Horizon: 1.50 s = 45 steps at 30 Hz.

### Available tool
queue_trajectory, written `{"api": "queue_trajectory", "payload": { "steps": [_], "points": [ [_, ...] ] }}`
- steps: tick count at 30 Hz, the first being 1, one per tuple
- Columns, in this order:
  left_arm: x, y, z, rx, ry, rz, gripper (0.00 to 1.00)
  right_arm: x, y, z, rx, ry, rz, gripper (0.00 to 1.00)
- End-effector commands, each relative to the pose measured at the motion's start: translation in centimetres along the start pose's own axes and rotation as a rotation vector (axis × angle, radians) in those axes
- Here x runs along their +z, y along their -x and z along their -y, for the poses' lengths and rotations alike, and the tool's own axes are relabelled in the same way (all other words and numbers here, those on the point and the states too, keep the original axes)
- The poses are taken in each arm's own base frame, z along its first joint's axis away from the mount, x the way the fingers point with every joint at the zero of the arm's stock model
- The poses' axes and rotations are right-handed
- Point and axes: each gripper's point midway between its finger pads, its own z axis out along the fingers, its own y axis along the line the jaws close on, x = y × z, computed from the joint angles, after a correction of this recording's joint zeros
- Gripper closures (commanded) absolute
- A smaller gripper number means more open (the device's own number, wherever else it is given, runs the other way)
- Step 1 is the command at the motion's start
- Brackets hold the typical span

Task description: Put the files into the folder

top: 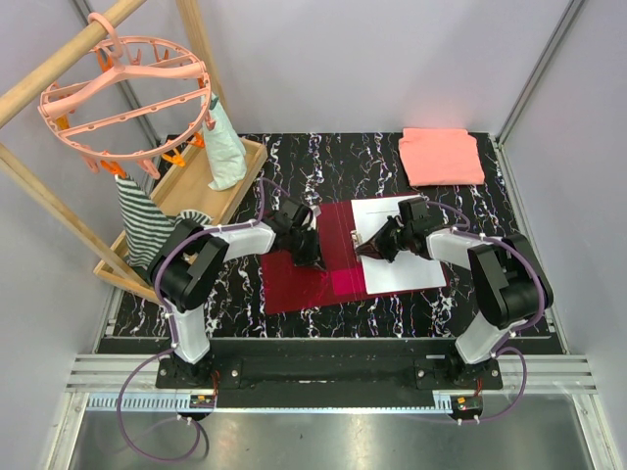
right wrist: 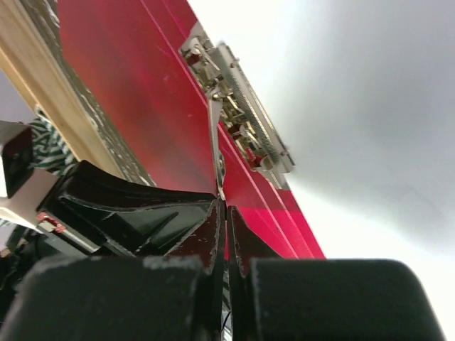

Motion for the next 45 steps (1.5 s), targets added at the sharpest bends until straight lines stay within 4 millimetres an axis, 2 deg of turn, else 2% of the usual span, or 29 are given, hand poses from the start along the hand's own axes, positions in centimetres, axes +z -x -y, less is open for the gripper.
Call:
{"api": "queue_trajectory", "payload": {
  "steps": [1,8,15,28,32,42,45],
  "points": [
    [1.1,-2.4,-4.0,-0.003,0.121,-0.083,1.00,0.3,0.8,5.4,-0.033,-0.201,0.009,1.00],
    [1.3,-4.4,-6.4,-0.034,0.151,-0.146,1.00,0.3,1.6,7.1,-0.057,-0.272,0.014,1.00],
    [0.9,-4.3,-8.0,-0.055,0.158,-0.129,1.00,0.7,2.4,8.6,-0.088,-0.338,0.021,1.00],
    [1.2,-4.3,-8.5,-0.070,0.155,-0.132,1.00,-0.2,3.2,10.4,-0.124,-0.424,0.050,1.00],
    [1.3,-4.2,-8.4,-0.071,0.154,-0.130,1.00,0.0,3.2,10.5,-0.128,-0.425,0.038,1.00],
    [1.3,-4.2,-8.4,-0.076,0.156,-0.130,1.00,0.1,3.9,12.6,-0.140,-0.523,0.059,1.00],
    [1.2,-4.2,-8.2,-0.075,0.148,-0.128,1.00,0.1,3.9,12.5,-0.147,-0.527,0.067,1.00]
  ]
}}
